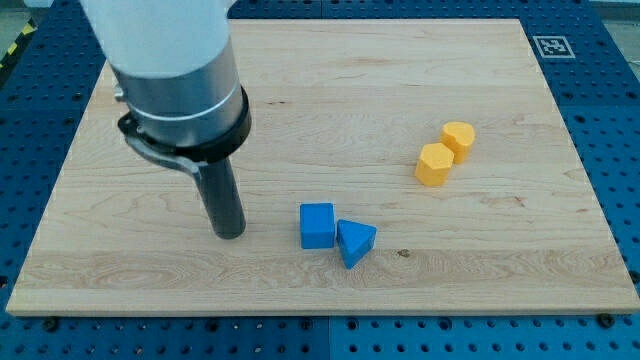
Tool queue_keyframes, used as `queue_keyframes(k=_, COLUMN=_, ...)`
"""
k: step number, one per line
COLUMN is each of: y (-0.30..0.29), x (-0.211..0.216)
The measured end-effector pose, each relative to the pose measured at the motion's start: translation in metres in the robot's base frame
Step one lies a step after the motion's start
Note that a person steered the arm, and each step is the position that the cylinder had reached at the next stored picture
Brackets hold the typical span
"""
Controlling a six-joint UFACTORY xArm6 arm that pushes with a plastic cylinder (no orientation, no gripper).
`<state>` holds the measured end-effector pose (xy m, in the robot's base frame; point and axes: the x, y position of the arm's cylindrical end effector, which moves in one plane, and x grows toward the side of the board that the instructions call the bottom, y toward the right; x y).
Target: Move blue cube along with blue triangle a bit right
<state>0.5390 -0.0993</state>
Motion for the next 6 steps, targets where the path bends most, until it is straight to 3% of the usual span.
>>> queue_keyframes(k=3, y=0.009, x=-0.002)
queue_keyframes(k=6, y=0.072, x=-0.002)
